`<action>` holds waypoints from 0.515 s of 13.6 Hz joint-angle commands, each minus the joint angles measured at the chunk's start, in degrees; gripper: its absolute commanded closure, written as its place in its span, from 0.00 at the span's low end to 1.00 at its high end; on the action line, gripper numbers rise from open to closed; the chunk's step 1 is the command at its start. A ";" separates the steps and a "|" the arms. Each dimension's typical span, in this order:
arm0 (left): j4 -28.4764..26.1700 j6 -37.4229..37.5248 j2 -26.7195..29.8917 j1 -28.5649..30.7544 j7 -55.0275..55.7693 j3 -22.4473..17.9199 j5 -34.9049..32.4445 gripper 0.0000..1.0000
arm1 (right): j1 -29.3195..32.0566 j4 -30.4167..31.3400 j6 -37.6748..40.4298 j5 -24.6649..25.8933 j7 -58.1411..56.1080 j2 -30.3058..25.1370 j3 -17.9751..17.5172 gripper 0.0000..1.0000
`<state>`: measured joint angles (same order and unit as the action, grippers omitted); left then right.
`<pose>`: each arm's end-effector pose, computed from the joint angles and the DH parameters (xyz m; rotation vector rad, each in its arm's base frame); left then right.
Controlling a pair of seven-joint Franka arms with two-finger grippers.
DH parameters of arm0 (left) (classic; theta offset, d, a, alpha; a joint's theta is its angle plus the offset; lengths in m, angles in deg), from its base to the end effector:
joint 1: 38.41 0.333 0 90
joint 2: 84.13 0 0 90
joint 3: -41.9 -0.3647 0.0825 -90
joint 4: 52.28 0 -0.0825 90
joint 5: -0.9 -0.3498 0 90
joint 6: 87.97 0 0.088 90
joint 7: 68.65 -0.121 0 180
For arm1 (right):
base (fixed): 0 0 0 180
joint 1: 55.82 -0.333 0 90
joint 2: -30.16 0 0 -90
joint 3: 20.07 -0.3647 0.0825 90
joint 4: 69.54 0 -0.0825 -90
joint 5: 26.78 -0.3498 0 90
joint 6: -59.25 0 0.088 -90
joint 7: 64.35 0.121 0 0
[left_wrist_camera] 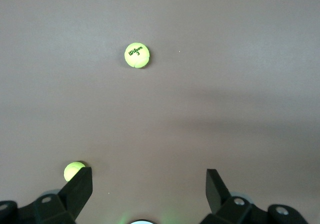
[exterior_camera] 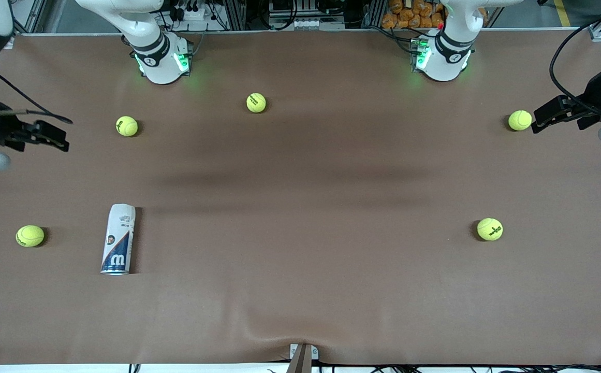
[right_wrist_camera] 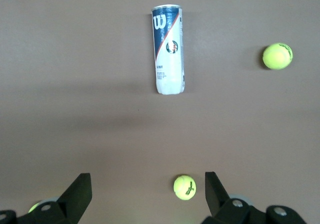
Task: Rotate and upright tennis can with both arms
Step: 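Reach the right gripper down to the lying Wilson can and grasp it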
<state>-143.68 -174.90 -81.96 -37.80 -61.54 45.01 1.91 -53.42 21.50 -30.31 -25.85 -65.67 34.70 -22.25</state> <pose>0.4998 -0.0247 0.6633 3.1263 0.1250 -0.0647 0.5421 -0.0050 0.6086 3.1253 0.0312 -0.1645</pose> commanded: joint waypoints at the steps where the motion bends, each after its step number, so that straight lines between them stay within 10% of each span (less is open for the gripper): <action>1: -0.18 0.62 0.73 0.35 0.71 0.23 -0.22 0.00 | 0.67 -0.25 -3.68 0.65 -3.59 5.81 -0.36 0.00; 7: -0.27 0.62 0.73 0.18 1.06 0.32 -0.22 0.00 | 1.03 -1.56 -10.64 1.09 -5.53 17.49 -0.36 0.00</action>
<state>-143.78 -174.89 -81.96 -37.75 -61.54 44.94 1.91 -53.39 21.82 -40.53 -25.66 -70.35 48.86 -21.94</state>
